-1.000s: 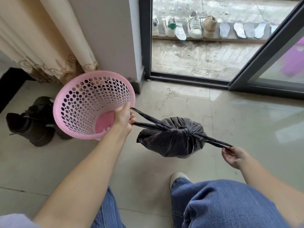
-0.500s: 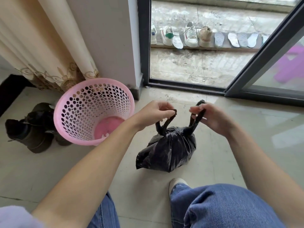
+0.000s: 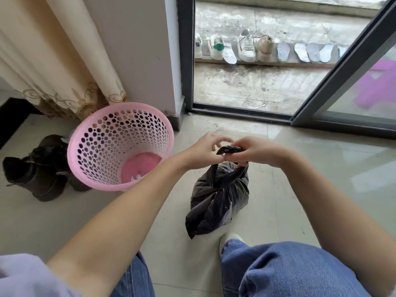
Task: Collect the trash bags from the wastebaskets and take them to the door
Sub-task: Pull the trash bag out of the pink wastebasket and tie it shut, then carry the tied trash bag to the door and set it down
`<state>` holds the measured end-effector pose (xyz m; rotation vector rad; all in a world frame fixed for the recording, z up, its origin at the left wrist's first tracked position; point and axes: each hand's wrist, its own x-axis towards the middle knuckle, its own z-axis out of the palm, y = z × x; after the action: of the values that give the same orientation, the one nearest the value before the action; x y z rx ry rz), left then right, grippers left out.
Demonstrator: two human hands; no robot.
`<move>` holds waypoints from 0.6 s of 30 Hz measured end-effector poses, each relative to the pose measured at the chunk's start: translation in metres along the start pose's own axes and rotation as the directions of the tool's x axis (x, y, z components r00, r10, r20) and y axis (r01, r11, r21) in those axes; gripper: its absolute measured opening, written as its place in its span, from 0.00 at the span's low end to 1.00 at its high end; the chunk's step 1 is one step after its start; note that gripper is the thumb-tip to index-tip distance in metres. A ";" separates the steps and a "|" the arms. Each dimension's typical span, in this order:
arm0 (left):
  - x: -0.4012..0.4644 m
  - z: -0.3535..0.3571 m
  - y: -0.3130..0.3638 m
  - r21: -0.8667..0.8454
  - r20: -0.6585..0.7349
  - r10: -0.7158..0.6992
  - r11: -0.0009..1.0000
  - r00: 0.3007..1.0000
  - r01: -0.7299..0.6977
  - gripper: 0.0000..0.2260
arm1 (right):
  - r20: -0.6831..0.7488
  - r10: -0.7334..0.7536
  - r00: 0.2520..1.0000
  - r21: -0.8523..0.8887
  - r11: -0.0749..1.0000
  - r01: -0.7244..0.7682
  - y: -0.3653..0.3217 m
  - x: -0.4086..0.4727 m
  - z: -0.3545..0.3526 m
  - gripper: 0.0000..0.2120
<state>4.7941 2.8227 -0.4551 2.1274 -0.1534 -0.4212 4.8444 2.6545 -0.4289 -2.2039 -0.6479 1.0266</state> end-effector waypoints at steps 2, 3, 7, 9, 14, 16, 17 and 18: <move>0.003 0.001 -0.004 0.005 0.053 -0.036 0.999 0.998 0.036 0.12 | 0.000 0.015 1.000 -0.067 0.998 -0.015 0.003 0.001 -0.002 0.18; 0.005 0.001 -0.006 -0.001 0.061 -0.053 0.999 0.997 0.053 0.10 | -0.010 0.020 1.000 -0.079 0.997 -0.021 0.007 0.001 -0.003 0.18; 0.004 -0.001 -0.013 -0.218 0.016 -0.099 0.971 0.995 0.100 0.05 | -0.104 0.046 0.994 0.013 0.999 -0.045 0.027 0.004 -0.009 0.14; 0.004 -0.002 -0.019 -0.354 -0.013 -0.122 0.929 0.992 0.110 0.03 | -0.110 0.064 0.992 0.089 0.995 -0.054 0.037 0.004 -0.007 0.15; 0.009 0.004 -0.040 -0.156 -0.043 -0.159 0.976 0.986 0.151 0.04 | -0.168 0.132 0.977 0.085 0.989 -0.119 0.061 0.014 0.005 0.21; 0.013 0.005 -0.045 -0.060 -0.059 -0.150 0.987 0.987 0.147 0.03 | -0.212 0.125 0.969 0.055 0.992 -0.116 0.067 0.020 0.009 0.18; 0.015 0.005 -0.047 -0.041 -0.068 -0.138 0.990 0.988 0.136 0.02 | -0.241 0.112 0.964 0.029 0.994 -0.108 0.069 0.023 0.009 0.16; 0.017 0.003 -0.047 -0.022 -0.073 -0.119 0.993 0.990 0.117 0.01 | -0.270 0.092 0.958 -0.007 0.995 -0.097 0.070 0.025 0.008 0.14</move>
<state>4.8067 2.8420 -0.4998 2.1377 0.0191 -0.4100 4.8640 2.6252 -0.4943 -2.3556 -0.4345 0.7472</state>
